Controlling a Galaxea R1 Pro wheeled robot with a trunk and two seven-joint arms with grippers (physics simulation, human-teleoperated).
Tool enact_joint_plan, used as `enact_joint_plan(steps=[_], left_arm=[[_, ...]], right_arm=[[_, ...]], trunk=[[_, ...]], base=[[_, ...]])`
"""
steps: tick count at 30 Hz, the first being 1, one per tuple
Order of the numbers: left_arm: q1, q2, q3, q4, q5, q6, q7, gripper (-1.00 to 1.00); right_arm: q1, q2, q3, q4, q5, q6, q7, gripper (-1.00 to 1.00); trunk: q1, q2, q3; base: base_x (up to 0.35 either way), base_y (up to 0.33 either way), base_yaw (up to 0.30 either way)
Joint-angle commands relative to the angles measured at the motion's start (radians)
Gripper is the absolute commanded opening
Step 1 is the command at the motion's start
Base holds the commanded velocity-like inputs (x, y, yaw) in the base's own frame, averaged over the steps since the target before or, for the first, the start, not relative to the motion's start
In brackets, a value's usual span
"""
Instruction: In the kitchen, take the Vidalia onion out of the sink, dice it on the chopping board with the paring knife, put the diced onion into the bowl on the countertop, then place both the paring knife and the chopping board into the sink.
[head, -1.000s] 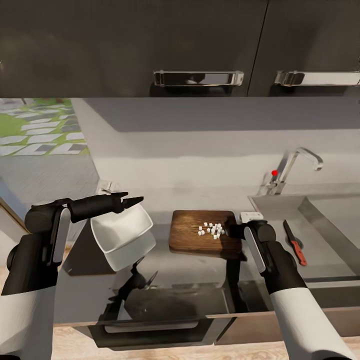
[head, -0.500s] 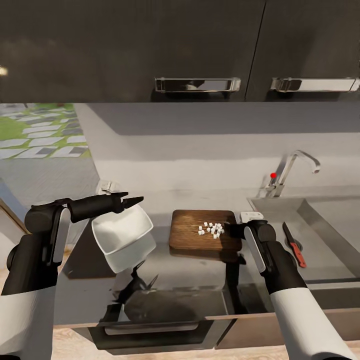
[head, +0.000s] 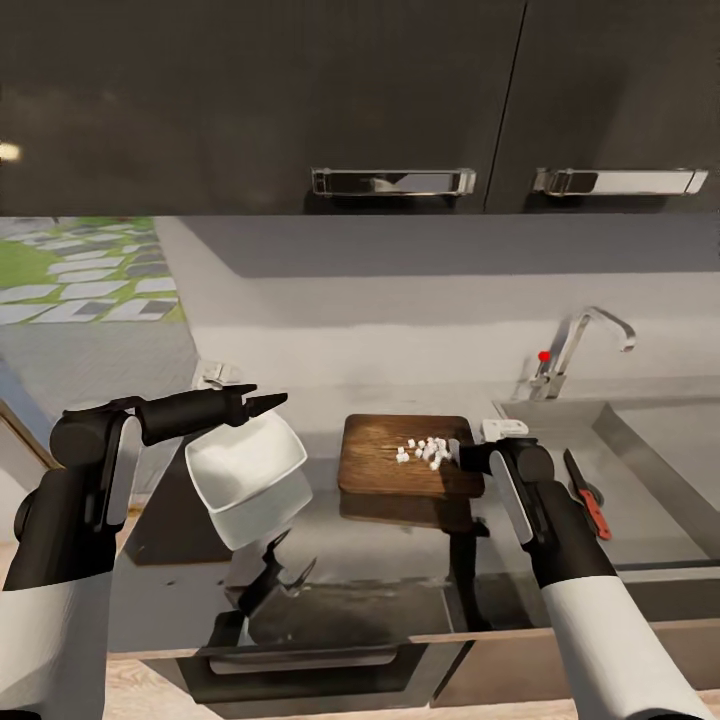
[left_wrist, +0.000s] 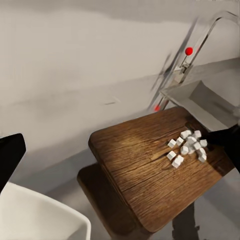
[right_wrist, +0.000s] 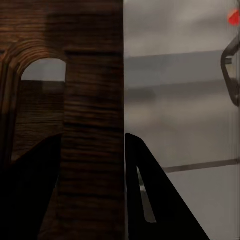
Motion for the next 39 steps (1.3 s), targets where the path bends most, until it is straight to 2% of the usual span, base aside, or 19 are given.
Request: enact_joint_plan(steps=[1, 9, 22, 25, 27, 28, 39], left_arm=[[-0.001, 0.000, 0.001, 0.000, 0.002, 0.008, -0.002, 1.00], [-0.001, 0.000, 0.001, 0.000, 0.002, 0.008, -0.002, 1.00], [-0.001, 0.000, 0.000, 0.000, 0.002, 0.007, -0.002, 1.00], [-0.001, 0.000, 0.000, 0.000, 0.002, 0.007, -0.002, 1.00], [-0.001, 0.000, -0.001, 0.000, 0.002, 0.007, -0.002, 1.00], [-0.001, 0.000, -0.001, 0.000, 0.002, 0.007, -0.002, 1.00], [-0.001, 0.000, -0.001, 0.000, 0.002, 0.007, -0.002, 1.00]], right_arm=[[-0.001, 0.000, 0.001, -0.001, -0.011, 0.003, -0.010, -1.00], [-0.001, 0.000, 0.001, -0.001, -0.011, 0.003, -0.010, -1.00], [-0.001, 0.000, 0.003, -0.001, -0.011, 0.002, -0.010, -1.00], [-0.001, 0.000, 0.018, -0.001, -0.011, 0.002, -0.010, -1.00], [-0.001, 0.000, 0.039, -0.002, -0.011, 0.002, -0.010, -1.00], [-0.001, 0.000, 0.063, -0.001, -0.011, 0.002, -0.010, -1.00], [-0.001, 0.005, 0.073, -0.003, -0.010, 0.002, -0.011, -1.00]], trunk=[[0.000, -0.001, 0.000], [0.000, -0.001, 0.011], [0.000, -0.001, 0.012], [0.000, -0.001, 0.012], [0.000, -0.001, 0.012], [0.000, -0.001, 0.012], [0.000, -0.001, 0.010]], base=[[0.000, 0.000, 0.000], [0.000, 0.000, 0.000], [0.000, 0.000, 0.000], [0.000, 0.000, 0.000], [0.000, 0.000, 0.000], [0.000, 0.000, 0.000], [0.000, 0.000, 0.080]])
